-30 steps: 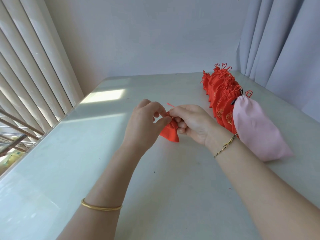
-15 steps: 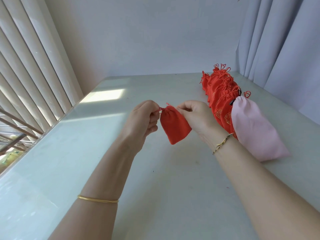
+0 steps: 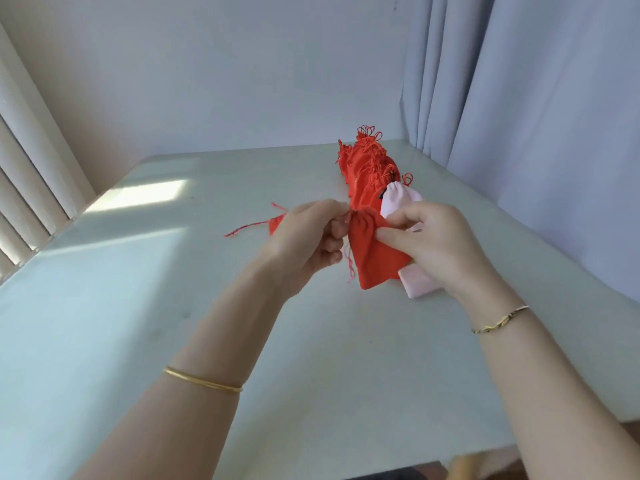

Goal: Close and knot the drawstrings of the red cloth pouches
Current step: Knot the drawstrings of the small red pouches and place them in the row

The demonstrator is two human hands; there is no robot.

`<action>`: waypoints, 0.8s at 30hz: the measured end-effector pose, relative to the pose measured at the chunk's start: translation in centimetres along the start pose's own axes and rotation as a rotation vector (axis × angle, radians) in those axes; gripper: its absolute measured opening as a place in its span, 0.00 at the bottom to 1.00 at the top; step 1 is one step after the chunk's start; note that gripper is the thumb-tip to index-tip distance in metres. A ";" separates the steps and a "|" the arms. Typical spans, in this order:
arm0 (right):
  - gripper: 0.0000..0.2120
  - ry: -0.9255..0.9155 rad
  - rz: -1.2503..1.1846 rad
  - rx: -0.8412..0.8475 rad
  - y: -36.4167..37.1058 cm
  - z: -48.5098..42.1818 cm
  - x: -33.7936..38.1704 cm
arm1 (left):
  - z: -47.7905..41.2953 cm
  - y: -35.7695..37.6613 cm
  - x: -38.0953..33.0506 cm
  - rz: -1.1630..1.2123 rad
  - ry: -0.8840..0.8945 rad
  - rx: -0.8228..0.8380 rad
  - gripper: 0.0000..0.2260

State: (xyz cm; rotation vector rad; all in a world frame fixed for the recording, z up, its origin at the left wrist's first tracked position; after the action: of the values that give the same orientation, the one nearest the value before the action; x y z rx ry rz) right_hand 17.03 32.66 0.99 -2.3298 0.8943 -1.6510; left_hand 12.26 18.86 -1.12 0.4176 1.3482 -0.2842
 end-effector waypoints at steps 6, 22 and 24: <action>0.09 0.133 0.224 -0.084 -4.6 0.7 -6.6 | -1.8 1.6 1.9 -0.246 -0.004 -0.134 0.03; 0.04 -0.215 0.213 -0.394 -3.4 1.1 1.1 | -3.3 -6.2 2.6 -1.383 0.027 -0.459 0.17; 0.06 -0.294 0.182 -0.313 -0.9 0.3 3.2 | -2.7 -6.2 2.4 -1.333 0.074 -0.411 0.14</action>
State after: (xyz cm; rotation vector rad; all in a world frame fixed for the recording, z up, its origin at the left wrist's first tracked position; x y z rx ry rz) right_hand 18.36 31.61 3.89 -2.5054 1.3265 -1.1276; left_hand 7.73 14.60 -4.72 -0.8908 1.5413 -1.0537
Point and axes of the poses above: each hand's wrist, its own z-axis away from the middle knuckle, its own y-axis out of the palm, x = y × z, the point moved 8 cm from there along -z, towards the middle knuckle, and after that the axes turned 5 degrees about -y, right-handed, at the moved point
